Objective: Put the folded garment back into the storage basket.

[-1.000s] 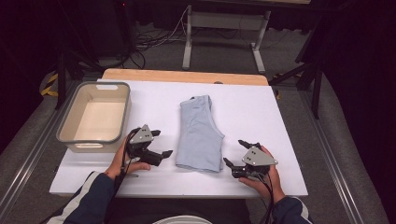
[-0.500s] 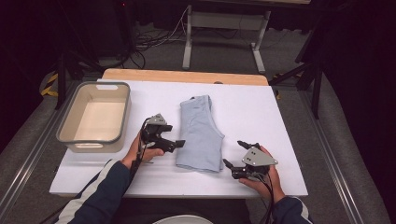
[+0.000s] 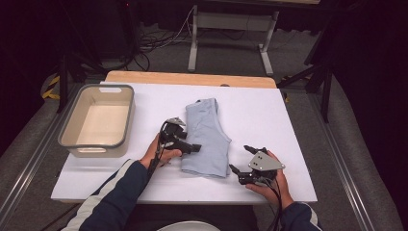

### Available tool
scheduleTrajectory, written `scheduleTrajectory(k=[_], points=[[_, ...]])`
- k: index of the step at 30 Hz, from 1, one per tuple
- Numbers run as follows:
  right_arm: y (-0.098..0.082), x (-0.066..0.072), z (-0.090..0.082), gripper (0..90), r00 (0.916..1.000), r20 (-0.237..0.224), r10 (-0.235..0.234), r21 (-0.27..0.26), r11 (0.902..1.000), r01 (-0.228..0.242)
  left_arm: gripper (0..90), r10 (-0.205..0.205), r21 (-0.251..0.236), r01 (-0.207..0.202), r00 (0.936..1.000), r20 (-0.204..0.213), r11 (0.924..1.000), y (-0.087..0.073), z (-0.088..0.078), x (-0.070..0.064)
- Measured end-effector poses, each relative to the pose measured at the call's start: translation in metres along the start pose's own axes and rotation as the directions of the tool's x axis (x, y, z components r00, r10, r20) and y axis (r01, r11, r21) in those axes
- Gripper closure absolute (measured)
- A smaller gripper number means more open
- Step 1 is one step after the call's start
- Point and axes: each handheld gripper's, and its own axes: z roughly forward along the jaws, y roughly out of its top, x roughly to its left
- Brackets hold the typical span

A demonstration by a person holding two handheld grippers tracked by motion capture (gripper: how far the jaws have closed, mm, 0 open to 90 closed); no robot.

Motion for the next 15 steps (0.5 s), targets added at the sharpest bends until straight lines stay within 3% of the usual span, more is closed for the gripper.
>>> scheduleTrajectory(k=[9, 12, 15], points=[[0.0, 0.001, 0.001, 18.6, 1.0, -0.007, -0.001, 0.003, 1.0, 0.001, 16.0, -0.021, -0.023, 0.022, 0.999, 0.041, 0.9995, 0.009, 0.008, -0.003], [0.0, 0.001, 0.002, 18.7, 0.9999, -0.012, -0.004, 0.009, 0.9999, 0.004, 20.3, -0.018, -0.01, 0.018, 0.9996, -0.021, 0.9998, 0.012, 0.013, -0.005], [0.0, 0.002, 0.001, 18.7, 0.9999, -0.013, -0.006, 0.006, 1.0, 0.007, 25.3, -0.013, -0.011, 0.013, 0.9984, -0.055, 0.9999, 0.012, 0.015, -0.008]])
